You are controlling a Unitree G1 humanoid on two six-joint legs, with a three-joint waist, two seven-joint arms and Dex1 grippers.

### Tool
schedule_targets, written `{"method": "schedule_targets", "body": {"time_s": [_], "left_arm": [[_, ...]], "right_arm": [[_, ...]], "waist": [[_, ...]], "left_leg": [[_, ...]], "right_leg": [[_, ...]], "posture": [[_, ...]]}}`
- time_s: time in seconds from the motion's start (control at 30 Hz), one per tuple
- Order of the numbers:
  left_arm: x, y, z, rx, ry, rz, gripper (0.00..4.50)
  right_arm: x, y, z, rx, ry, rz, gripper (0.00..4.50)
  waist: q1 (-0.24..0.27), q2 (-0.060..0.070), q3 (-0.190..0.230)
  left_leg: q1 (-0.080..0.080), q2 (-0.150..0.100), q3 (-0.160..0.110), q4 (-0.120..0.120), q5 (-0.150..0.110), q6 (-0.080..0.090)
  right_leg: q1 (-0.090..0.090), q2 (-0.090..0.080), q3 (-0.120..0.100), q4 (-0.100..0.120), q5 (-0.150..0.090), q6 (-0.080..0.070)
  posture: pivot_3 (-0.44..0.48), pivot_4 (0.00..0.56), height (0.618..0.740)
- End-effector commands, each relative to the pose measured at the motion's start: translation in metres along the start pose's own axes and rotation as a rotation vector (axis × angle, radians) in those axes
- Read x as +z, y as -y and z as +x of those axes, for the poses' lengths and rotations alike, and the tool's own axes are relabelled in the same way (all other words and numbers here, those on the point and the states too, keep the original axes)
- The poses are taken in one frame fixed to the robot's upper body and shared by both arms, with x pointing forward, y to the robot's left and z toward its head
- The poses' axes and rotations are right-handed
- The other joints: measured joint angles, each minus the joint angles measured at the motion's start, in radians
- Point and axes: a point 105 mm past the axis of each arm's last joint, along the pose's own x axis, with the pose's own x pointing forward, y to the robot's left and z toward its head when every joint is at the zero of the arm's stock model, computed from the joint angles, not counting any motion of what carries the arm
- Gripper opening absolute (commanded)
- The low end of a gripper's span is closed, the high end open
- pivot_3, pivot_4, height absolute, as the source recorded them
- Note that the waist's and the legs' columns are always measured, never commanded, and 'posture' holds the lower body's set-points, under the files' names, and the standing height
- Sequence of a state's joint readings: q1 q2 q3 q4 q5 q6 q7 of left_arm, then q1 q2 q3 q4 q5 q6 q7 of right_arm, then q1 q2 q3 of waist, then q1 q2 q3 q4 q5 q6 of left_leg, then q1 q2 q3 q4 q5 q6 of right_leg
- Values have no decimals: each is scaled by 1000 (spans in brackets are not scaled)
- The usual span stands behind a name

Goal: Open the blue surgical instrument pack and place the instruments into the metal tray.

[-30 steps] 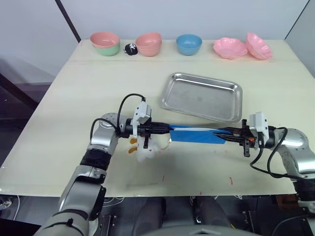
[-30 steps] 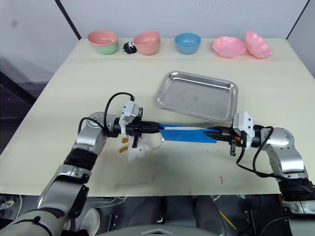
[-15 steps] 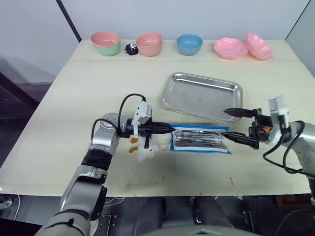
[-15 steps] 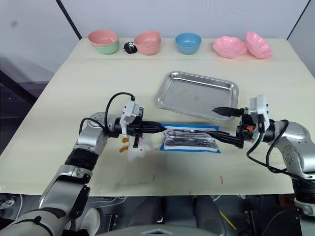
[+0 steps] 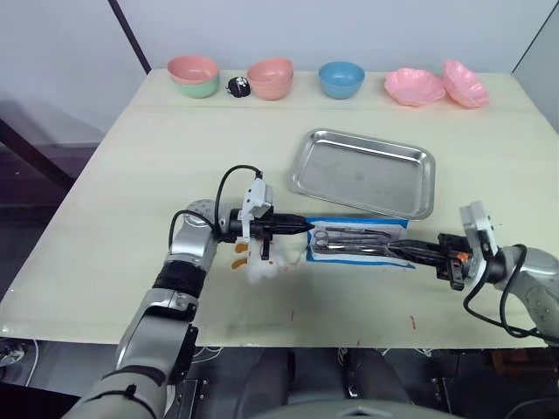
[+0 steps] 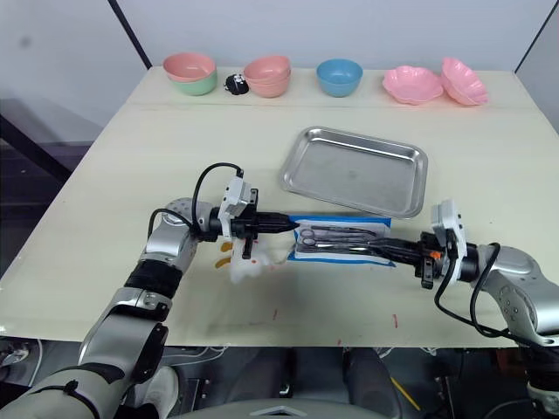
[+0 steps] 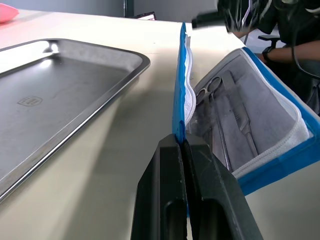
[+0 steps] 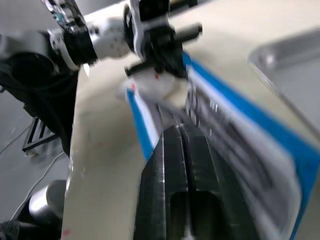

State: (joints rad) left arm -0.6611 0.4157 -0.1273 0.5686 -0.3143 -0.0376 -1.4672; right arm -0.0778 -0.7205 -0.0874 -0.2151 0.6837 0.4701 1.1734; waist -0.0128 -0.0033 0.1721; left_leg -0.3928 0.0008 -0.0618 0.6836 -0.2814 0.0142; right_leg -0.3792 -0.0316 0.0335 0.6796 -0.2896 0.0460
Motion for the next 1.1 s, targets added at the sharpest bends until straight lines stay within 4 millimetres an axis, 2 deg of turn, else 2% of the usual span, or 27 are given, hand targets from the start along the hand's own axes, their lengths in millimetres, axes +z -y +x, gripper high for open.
{"method": "schedule_targets", "body": {"time_s": [0.03,0.23,0.4,0.5,0.7,0.87,1.1], "left_arm": [[3,-5,6,-12,3,4,0],[-1,-15,12,-4,-28,0,0],[-18,-22,21,-3,-171,53,0],[-23,-35,29,62,-224,30,0],[-41,-38,31,76,-351,-24,0],[-39,-40,33,89,-325,-33,0],[-44,-22,35,-38,-324,-56,0]], "right_arm": [[-12,-4,-1,14,-48,-15,49],[-47,-9,-2,44,-194,-14,49],[-62,-17,-1,68,-229,10,49],[-69,-17,-2,63,-253,2,49],[-71,-18,-3,58,-254,-6,49],[-69,-20,0,65,-241,-16,49],[-59,-26,-1,95,-224,-24,49]], "waist": [[1,0,0],[2,0,0],[3,0,0],[2,-1,0],[5,-1,-1],[7,-1,-1],[5,-1,-1]], "left_leg": [[0,0,0,0,0,0],[-1,-2,-1,1,0,0],[-1,-5,-2,1,0,0],[-1,-6,-2,1,0,0],[-2,-7,-4,1,0,0],[-1,-8,-7,2,0,0],[-1,-9,-8,3,0,0]], "right_leg": [[0,0,0,0,0,0],[0,0,-1,-1,0,0],[0,0,-2,-1,0,0],[0,-1,-2,-1,0,0],[1,-2,-4,-1,0,1],[3,-2,-6,0,0,1],[3,-2,-6,0,0,2]], "posture": [[0,150,740],[0,150,740],[0,150,740],[0,150,740],[0,150,740],[0,150,740],[0,150,740]]}}
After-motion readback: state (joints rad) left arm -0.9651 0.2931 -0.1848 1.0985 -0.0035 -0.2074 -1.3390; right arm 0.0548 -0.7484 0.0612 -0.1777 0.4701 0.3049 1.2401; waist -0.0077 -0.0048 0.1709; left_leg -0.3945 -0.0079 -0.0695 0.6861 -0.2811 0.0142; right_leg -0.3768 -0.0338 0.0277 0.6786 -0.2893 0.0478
